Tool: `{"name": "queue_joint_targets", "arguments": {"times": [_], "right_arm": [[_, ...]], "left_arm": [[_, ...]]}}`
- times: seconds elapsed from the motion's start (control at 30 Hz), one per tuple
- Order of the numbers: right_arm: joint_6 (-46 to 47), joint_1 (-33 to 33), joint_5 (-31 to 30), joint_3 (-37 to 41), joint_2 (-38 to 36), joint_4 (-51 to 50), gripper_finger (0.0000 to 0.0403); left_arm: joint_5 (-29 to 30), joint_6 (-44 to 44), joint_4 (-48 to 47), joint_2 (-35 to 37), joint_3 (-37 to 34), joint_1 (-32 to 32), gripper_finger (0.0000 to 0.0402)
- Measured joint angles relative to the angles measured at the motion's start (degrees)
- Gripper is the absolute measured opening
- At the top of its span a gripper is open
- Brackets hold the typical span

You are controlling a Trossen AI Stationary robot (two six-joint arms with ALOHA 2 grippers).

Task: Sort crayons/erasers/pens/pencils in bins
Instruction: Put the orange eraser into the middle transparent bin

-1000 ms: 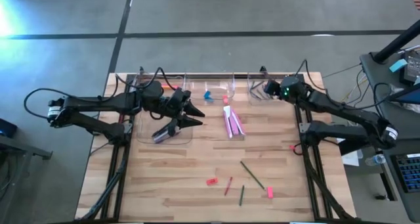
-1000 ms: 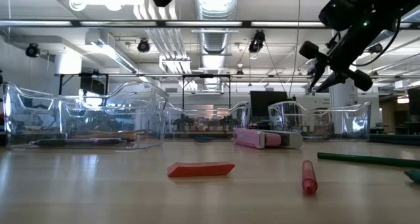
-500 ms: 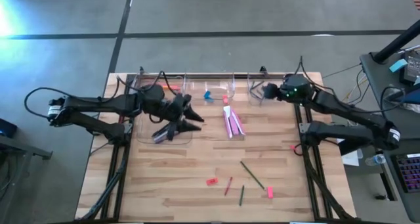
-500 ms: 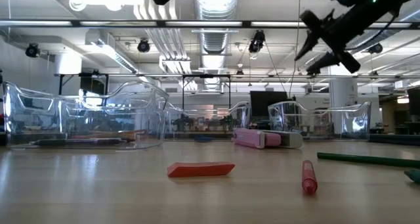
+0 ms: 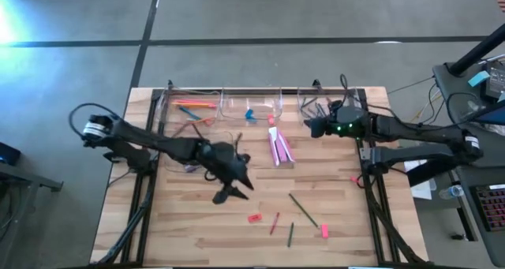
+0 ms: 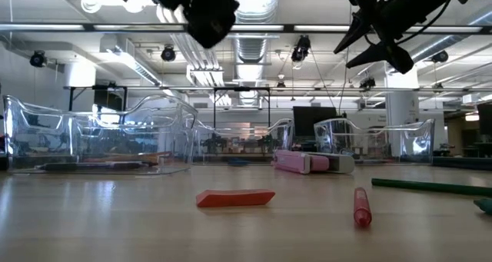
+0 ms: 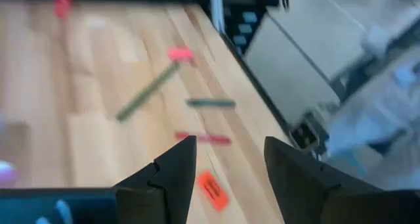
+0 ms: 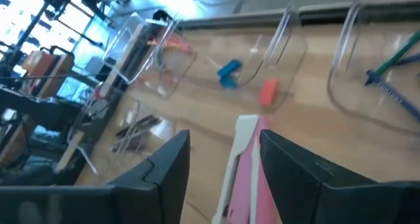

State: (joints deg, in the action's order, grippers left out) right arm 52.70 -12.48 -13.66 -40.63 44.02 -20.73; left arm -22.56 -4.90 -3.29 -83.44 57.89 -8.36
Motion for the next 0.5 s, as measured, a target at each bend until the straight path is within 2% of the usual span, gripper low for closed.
{"name": "queue_joint_targets", "arguments": {"times": [0.33, 0.5], "right_arm": [[3.66, 7.00, -2.47, 0.07, 1.88, 0.08, 0.0173], [4.12, 9.38, -4.68, 0.03, 1.42, 0.06, 0.0173]], "left_arm": [[-2.08, 5.76, 0.26, -14.22, 1.73, -6.47, 0.0166], [-2.15, 5.39, 6.12, -19.55, 2.78, -7.86, 0.0166]]}}
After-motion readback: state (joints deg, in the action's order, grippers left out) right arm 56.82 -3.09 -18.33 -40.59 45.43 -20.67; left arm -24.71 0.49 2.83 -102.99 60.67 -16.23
